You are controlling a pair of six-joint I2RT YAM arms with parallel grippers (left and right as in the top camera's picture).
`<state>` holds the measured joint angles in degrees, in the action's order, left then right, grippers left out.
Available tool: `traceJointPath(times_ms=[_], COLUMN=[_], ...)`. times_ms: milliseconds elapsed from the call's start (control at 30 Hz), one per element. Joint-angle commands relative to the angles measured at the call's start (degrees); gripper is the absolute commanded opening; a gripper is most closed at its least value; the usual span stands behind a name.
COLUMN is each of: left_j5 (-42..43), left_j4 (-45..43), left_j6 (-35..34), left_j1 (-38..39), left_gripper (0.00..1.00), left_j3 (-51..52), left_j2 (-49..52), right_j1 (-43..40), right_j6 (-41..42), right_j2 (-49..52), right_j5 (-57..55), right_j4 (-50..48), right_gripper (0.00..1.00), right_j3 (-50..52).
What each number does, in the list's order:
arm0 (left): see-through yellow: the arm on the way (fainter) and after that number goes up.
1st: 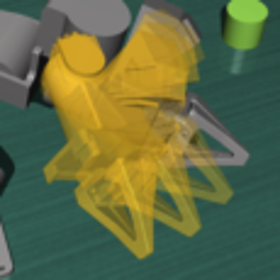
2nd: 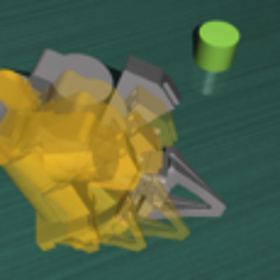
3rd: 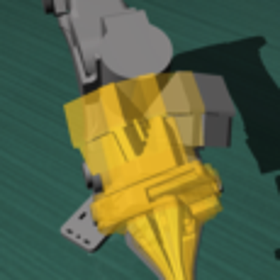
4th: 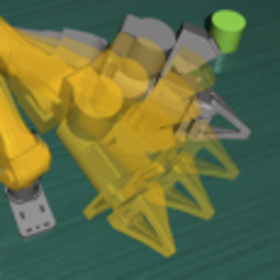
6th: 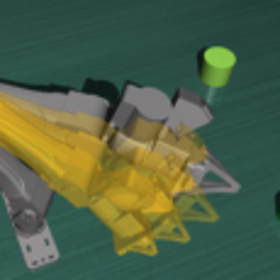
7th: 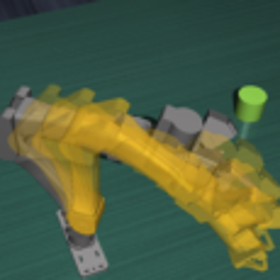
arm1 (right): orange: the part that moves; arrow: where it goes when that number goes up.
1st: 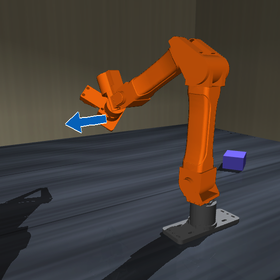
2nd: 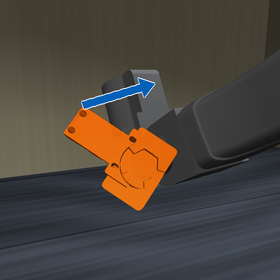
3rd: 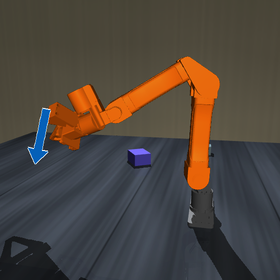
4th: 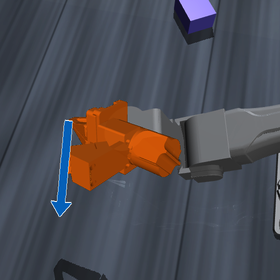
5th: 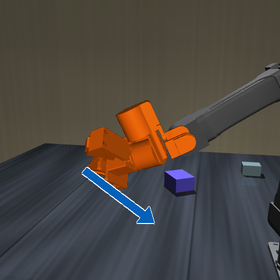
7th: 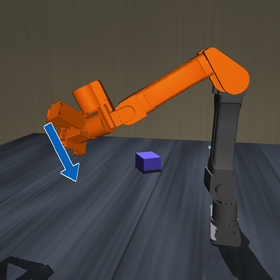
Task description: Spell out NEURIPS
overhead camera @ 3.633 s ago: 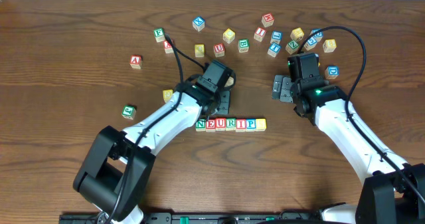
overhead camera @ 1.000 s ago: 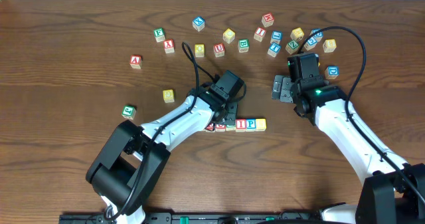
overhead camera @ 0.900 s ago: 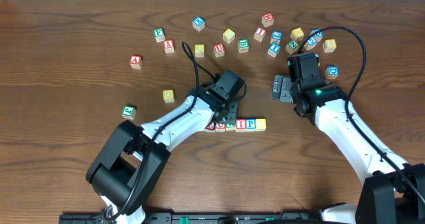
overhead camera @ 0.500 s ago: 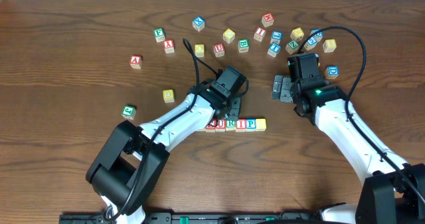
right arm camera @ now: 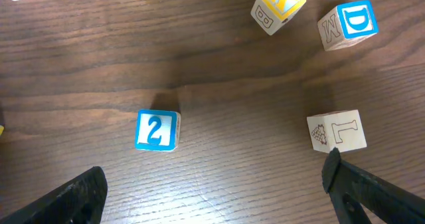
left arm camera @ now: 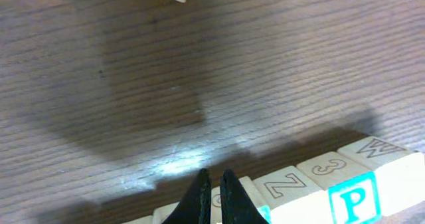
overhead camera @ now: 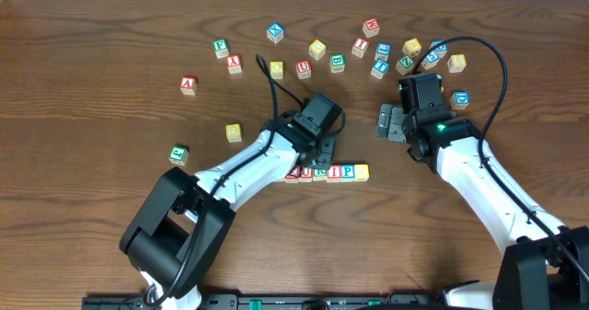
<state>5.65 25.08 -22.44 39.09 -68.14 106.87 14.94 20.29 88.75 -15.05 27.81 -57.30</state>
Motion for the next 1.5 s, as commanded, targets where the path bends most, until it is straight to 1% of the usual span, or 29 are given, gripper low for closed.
traceJointPath(times_ms=[0,1467], left_j5=[-0.33,-0.33], left_j4=[0.13,1.42], left_j6=[0.79,0.76], left_j1=[0.52,1.14], left_gripper=[0.08,0.07], left_j3=[-1.31,-1.31], left_j2=[0.72,1.51], right_j1=[-0.33,-0.33], right_j6=[-0.68,-0.68], right_j2=[0.2,0.2], right_j5=[-0.9,-0.9], right_j4=[0.07,0.07], right_gripper=[0.99,0.99], right_j3=[-1.05,-1.05])
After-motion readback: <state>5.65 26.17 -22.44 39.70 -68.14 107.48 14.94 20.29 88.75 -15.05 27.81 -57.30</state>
